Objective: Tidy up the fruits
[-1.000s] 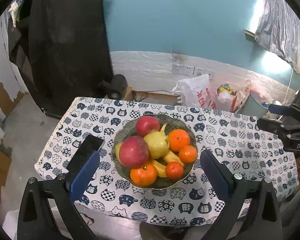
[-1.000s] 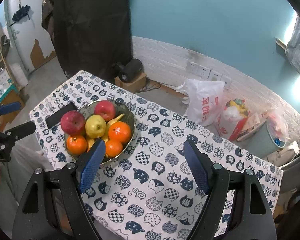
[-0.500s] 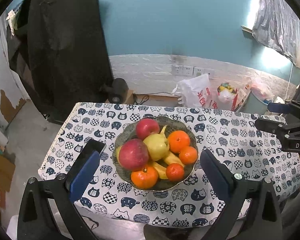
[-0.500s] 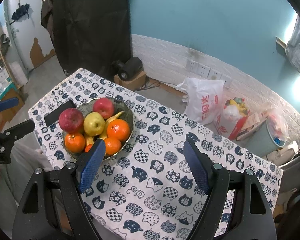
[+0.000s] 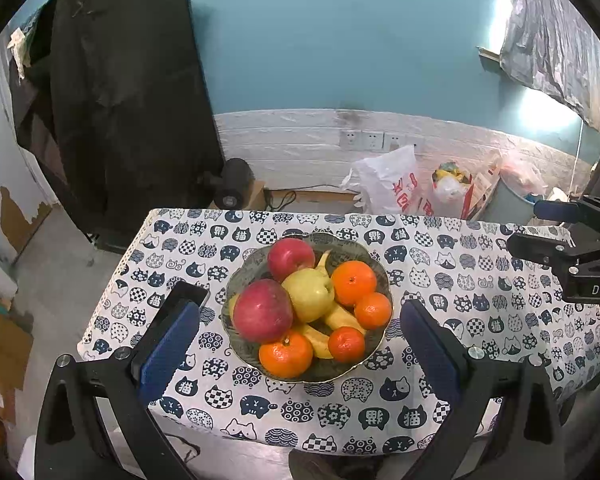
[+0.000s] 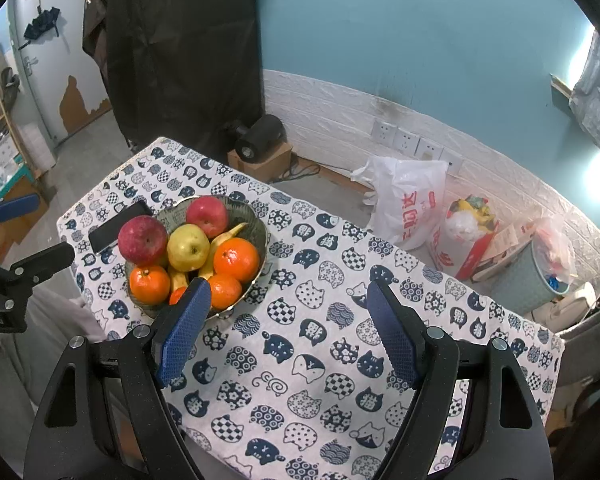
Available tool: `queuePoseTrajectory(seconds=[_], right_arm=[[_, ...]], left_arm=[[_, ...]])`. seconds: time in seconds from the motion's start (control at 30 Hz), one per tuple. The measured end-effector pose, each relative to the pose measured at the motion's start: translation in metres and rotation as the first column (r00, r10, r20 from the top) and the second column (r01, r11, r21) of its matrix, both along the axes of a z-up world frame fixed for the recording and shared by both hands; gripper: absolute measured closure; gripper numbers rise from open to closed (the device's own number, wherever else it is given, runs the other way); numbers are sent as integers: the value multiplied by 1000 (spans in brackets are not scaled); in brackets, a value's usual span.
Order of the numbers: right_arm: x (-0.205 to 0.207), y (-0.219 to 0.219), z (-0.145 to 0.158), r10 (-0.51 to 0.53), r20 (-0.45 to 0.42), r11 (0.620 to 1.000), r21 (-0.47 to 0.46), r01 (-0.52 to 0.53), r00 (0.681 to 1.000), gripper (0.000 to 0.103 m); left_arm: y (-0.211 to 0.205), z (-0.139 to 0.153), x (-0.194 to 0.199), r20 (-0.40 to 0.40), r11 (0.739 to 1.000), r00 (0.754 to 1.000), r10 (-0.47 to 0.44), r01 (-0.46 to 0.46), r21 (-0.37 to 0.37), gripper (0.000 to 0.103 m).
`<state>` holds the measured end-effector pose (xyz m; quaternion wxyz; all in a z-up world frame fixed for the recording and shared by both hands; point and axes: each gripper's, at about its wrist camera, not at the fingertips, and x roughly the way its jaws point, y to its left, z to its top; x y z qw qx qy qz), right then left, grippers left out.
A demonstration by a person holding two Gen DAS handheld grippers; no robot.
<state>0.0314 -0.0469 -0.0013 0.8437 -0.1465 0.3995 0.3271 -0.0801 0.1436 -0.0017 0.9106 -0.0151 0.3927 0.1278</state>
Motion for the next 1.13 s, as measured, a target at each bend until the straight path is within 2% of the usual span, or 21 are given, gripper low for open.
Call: queuePoseTrajectory(seconds=[0.33,0.7,1.13], right_arm=[[0,-6,-1,3,1,1000,-7,-3,1000,24],[0,-5,-1,4,2,1000,-8,-4,1000,24],[1,-8,-3,3,0,1000,-11,-3,1000,24]], left_arm=[[-5,1,1,-1,1000,1000,-5,5,28,2],[6,-3,5,-24,1000,1000,14,-14,-23,2],[5,-4,6,-24,1000,1000,9,-10,-30,2]])
